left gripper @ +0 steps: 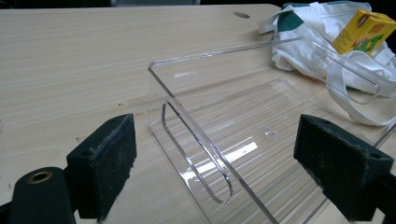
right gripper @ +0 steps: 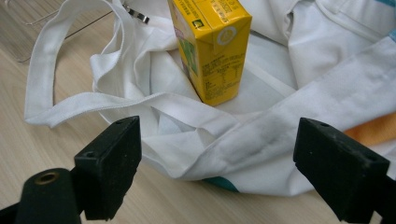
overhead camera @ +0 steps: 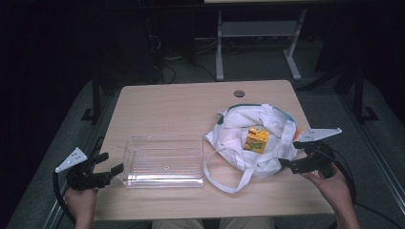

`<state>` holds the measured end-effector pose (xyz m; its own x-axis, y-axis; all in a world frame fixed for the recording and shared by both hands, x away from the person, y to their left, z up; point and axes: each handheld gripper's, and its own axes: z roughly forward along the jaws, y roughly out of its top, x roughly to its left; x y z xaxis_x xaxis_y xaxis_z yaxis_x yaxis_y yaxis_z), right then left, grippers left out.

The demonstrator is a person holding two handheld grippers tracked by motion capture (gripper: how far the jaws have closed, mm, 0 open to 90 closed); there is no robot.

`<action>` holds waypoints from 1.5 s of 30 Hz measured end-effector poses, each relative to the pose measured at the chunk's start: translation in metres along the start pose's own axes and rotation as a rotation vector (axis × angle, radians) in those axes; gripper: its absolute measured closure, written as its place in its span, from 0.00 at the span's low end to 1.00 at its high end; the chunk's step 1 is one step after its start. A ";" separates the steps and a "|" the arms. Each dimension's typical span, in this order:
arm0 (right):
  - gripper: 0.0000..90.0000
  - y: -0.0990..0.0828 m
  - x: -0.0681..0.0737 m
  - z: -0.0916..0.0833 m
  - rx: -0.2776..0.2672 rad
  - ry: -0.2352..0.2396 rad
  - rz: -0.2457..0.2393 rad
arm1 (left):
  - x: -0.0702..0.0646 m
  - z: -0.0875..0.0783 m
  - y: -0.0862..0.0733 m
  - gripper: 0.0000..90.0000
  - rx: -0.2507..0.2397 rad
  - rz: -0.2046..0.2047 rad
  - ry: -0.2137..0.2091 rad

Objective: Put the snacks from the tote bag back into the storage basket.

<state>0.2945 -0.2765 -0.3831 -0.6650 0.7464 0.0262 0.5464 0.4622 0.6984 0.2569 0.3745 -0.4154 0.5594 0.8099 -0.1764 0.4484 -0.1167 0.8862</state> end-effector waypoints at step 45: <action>0.22 0.087 -0.002 0.053 0.198 0.081 -0.189 | 0.003 -0.003 0.000 0.14 -0.016 -0.013 -0.002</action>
<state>0.3705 -0.2121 -0.3605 -0.7983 0.6015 -0.0287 0.4925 0.6796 0.5436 0.2565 0.3788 -0.4148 0.5551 0.8101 -0.1887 0.4442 -0.0969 0.8907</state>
